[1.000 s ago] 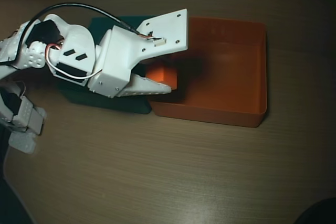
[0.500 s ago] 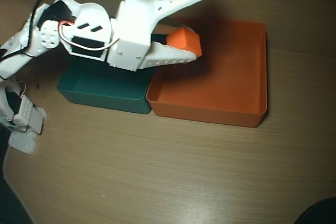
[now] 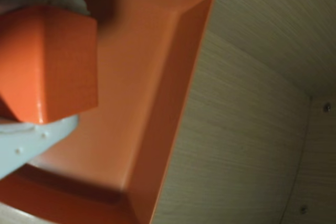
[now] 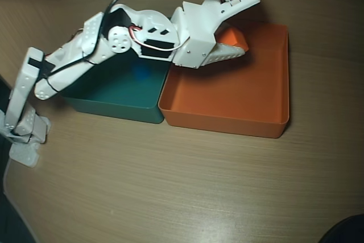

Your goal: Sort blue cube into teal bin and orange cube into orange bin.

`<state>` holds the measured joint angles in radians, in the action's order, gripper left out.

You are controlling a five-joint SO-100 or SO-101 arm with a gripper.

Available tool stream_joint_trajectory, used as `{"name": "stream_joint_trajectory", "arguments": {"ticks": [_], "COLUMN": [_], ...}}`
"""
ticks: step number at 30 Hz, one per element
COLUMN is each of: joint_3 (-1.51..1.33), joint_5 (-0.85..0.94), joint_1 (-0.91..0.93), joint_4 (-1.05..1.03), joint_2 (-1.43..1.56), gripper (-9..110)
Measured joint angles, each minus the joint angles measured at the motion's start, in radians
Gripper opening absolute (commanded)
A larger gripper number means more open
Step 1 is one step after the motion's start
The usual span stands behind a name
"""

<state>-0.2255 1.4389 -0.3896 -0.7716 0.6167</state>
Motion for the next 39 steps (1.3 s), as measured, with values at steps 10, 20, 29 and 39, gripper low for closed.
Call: {"name": "stream_joint_trajectory", "arguments": {"ticks": [10, 20, 29, 39], "joint_3": [0.072, 0.074, 0.074, 0.074], "joint_5": [0.006, 0.006, 0.006, 0.006], "joint_1": [-0.006, -0.005, -0.005, -0.005], "joint_4": [0.000, 0.000, 0.000, 0.000], "joint_2": [-0.086, -0.086, -0.086, -0.086], "gripper": [12, 35, 34, -6]}}
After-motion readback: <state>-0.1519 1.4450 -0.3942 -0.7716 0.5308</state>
